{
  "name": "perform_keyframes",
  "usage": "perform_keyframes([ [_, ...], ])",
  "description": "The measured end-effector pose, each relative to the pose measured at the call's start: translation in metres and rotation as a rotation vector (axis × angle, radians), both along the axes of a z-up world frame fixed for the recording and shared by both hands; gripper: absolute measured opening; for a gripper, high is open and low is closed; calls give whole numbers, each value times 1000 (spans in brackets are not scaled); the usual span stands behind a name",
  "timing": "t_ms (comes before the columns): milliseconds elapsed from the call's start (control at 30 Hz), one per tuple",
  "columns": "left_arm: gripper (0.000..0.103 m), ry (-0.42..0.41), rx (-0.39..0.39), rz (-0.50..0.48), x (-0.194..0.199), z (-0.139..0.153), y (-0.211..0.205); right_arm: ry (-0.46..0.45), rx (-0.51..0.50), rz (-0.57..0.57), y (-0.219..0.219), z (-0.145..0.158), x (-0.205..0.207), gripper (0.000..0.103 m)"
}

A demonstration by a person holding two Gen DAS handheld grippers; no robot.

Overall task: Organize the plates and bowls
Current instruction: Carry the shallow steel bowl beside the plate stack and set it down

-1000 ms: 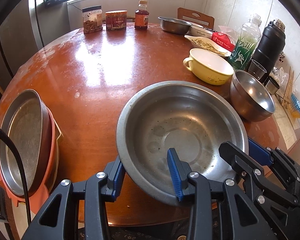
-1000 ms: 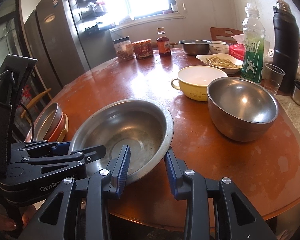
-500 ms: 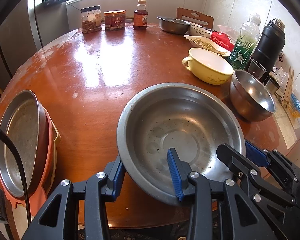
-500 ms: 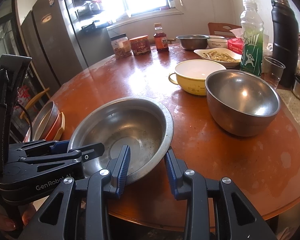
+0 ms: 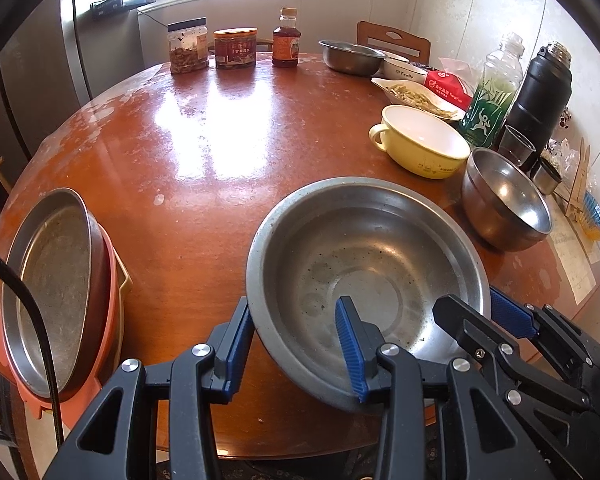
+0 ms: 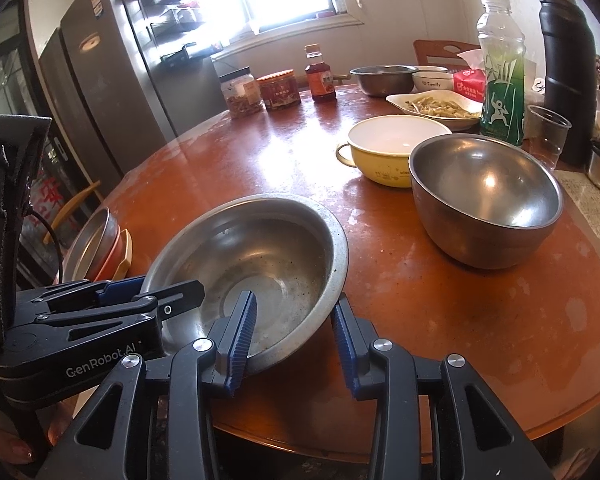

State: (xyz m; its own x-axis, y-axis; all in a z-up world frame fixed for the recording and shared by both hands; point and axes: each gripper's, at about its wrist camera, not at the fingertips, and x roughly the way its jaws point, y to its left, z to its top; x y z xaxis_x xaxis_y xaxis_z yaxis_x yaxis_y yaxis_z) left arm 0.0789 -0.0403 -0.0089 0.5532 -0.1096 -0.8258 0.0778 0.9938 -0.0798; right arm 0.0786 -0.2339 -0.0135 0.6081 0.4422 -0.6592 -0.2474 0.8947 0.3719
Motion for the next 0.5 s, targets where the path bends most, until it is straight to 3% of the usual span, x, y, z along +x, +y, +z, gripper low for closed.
perform_keyframes([
  [133, 42, -7, 4, 7, -1, 2, 1, 2, 7, -8, -2, 1, 0, 42],
  [233, 43, -13, -3, 4, -2, 4, 2, -1, 26, -22, -8, 2, 0, 51],
  [500, 49, -39, -10, 17, -5, 10, 4, -14, 58, -69, -21, 7, 0, 55],
])
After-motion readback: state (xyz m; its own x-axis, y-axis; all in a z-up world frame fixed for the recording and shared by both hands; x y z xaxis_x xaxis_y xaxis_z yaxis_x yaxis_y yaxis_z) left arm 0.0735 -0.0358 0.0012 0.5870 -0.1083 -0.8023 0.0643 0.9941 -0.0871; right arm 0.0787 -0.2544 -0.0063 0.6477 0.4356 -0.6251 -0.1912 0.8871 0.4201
